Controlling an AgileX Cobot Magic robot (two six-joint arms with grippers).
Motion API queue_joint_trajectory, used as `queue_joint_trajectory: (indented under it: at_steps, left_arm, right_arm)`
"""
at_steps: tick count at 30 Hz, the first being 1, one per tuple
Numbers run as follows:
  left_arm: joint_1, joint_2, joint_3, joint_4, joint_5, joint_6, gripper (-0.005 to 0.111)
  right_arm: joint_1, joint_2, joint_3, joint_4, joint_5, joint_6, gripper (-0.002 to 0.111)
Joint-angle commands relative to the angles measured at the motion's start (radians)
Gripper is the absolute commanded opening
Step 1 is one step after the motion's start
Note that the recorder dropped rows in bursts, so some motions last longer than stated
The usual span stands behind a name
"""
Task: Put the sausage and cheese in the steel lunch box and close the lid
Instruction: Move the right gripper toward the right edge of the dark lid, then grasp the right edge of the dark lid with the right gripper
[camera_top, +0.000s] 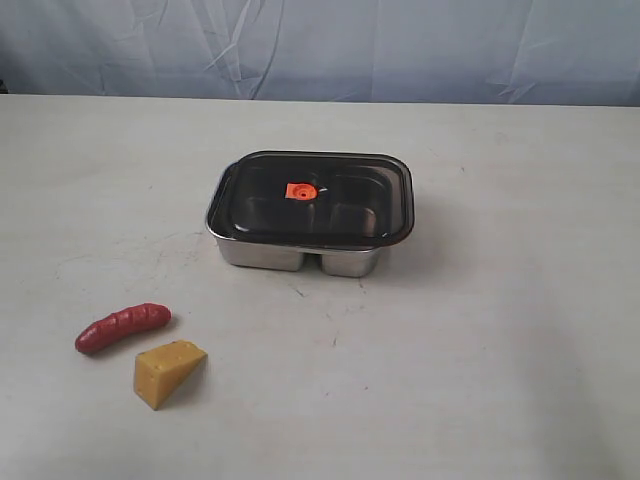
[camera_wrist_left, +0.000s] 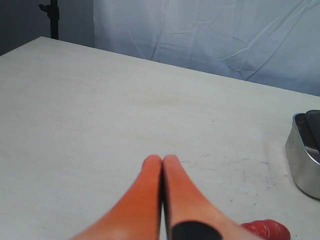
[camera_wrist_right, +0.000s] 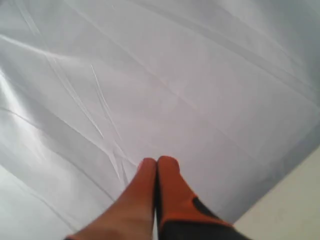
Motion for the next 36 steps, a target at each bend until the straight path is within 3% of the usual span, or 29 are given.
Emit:
queue_joint_trajectory:
  at_steps: [1, 5, 9, 14, 16, 20, 23, 26, 36]
  left_arm:
    - [0.002, -0.006, 0.005, 0.003, -0.013, 0.0, 0.0]
    - [0.002, -0.006, 0.005, 0.003, -0.013, 0.0, 0.0]
    - [0.002, -0.006, 0.005, 0.003, -0.013, 0.0, 0.0]
    - [0.002, -0.006, 0.005, 0.003, -0.013, 0.0, 0.0]
    - [0.002, -0.006, 0.005, 0.003, -0.013, 0.0, 0.0]
    - [0.002, -0.006, 0.005, 0.003, -0.013, 0.0, 0.0]
    - [0.002, -0.006, 0.005, 0.003, -0.013, 0.0, 0.0]
    - [0.002, -0.006, 0.005, 0.003, -0.013, 0.0, 0.0]
    - [0.002, -0.006, 0.005, 0.003, -0.013, 0.0, 0.0]
  right_arm:
    - [0.002, 0.33, -0.249, -0.09, 0.228, -0.184, -0.001]
    - [0.002, 0.7, -0.537, -0.163, 0.48, -0.283, -0.001]
    - [0.002, 1.0, -0.754, -0.151, 0.593, -0.42, -0.001]
    - [0.002, 1.333, -0.919, 0.123, 0.702, -0.696, 0.002]
    - [0.002, 1.436, -0.957, 0.318, 0.793, -0.848, 0.012]
    - [0.002, 1.629, -1.015, 0.621, 0.987, -1.099, 0.047]
    - [0.002, 1.753, -1.038, 0.782, 1.088, -1.214, 0.061]
    - [0.002, 1.846, -1.057, 0.874, 1.151, -1.246, 0.062]
    - [0.002, 1.973, -1.073, 0.899, 1.239, -1.246, 0.061]
